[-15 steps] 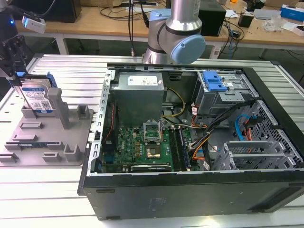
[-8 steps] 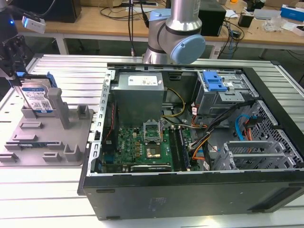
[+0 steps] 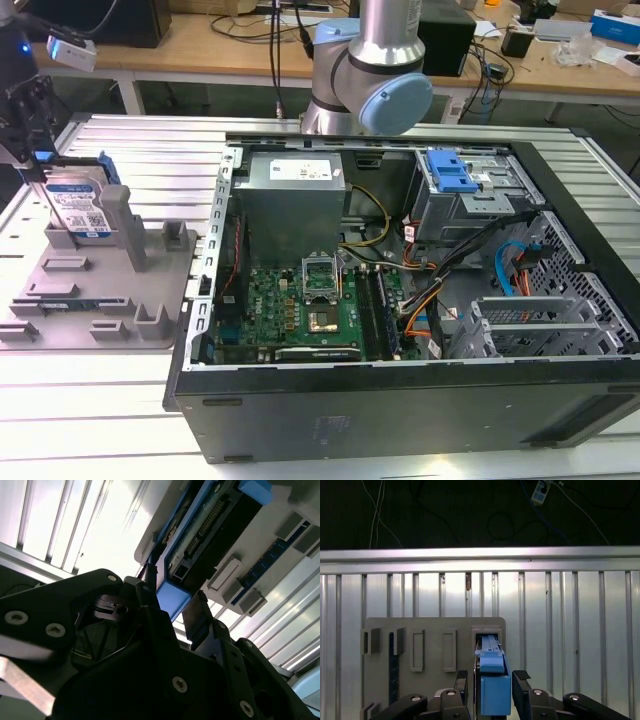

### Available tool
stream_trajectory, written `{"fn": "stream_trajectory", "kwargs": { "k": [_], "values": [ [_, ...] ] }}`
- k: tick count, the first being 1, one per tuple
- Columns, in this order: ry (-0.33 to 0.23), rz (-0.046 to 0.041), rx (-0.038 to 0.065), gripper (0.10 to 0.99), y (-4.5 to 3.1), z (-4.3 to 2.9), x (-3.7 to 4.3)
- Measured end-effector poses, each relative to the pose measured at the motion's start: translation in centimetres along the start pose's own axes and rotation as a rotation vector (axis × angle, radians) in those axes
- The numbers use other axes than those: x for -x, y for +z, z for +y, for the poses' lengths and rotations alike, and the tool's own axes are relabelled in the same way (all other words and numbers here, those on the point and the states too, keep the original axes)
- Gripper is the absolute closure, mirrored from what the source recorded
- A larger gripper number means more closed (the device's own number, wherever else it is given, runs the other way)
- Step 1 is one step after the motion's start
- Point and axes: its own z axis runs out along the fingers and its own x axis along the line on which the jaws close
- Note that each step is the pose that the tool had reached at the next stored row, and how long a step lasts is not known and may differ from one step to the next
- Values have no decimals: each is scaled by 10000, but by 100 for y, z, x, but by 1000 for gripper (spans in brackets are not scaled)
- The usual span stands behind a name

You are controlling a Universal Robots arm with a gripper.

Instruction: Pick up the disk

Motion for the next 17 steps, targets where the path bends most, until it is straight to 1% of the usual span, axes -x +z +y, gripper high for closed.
{"fn": "stream_trajectory", "kwargs": {
  "k": [4,8,10,17],
  "values": [
    [3,14,-60,604,9,-1,1],
    [7,39,-165,604,22,-2,1],
    [8,43,-181,604,28,2,2],
    [8,54,-186,604,42,18,2]
  ]
}}
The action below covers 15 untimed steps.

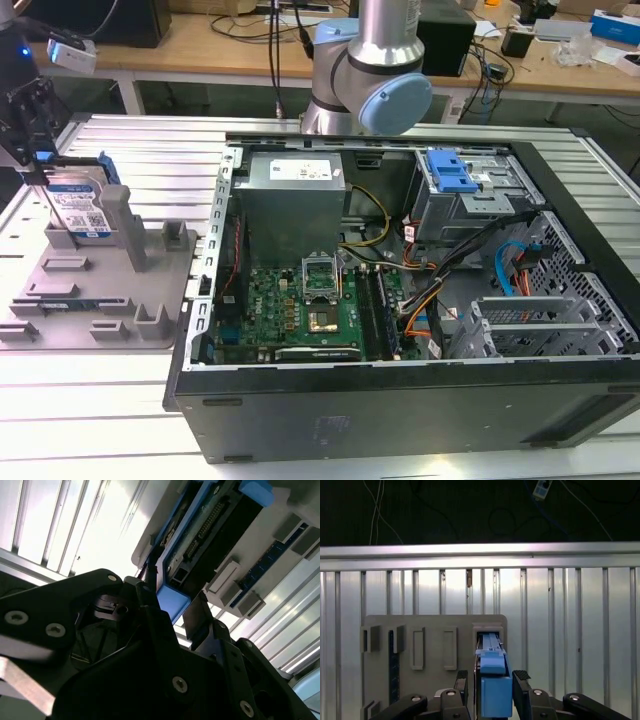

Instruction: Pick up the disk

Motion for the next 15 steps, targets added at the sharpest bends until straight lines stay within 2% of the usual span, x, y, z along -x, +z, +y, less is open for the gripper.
{"fn": "stream_trajectory", "kwargs": {
  "k": [15],
  "values": [
    [0,10,-6,604,52,-1,3]
  ]
}}
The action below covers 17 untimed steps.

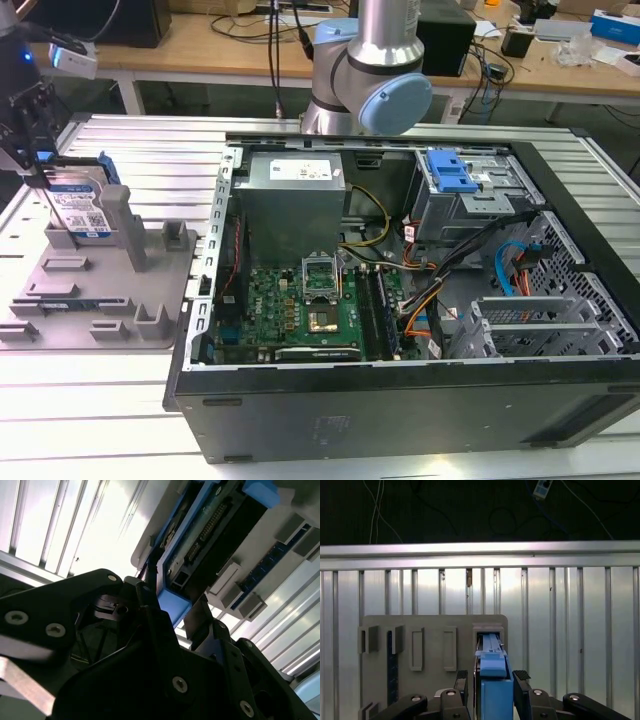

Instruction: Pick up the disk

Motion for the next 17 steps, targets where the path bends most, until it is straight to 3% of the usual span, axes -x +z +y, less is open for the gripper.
{"fn": "stream_trajectory", "kwargs": {
  "k": [17],
  "values": [
    [0,0,-1,604,37,-1,6]
  ]
}}
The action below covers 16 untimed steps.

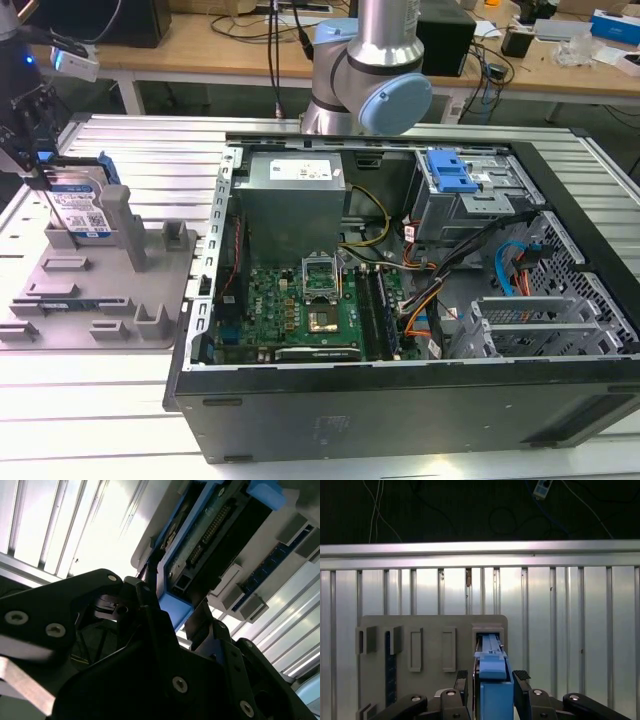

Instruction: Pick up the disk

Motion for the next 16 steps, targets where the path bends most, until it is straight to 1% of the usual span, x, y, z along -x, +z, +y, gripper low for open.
{"fn": "stream_trajectory", "kwargs": {
  "k": [12,13,16],
  "values": [
    [0,0,0,604,15,0,1],
    [0,1,0,690,17,0,1],
    [0,1,0,690,21,0,1]
  ]
}}
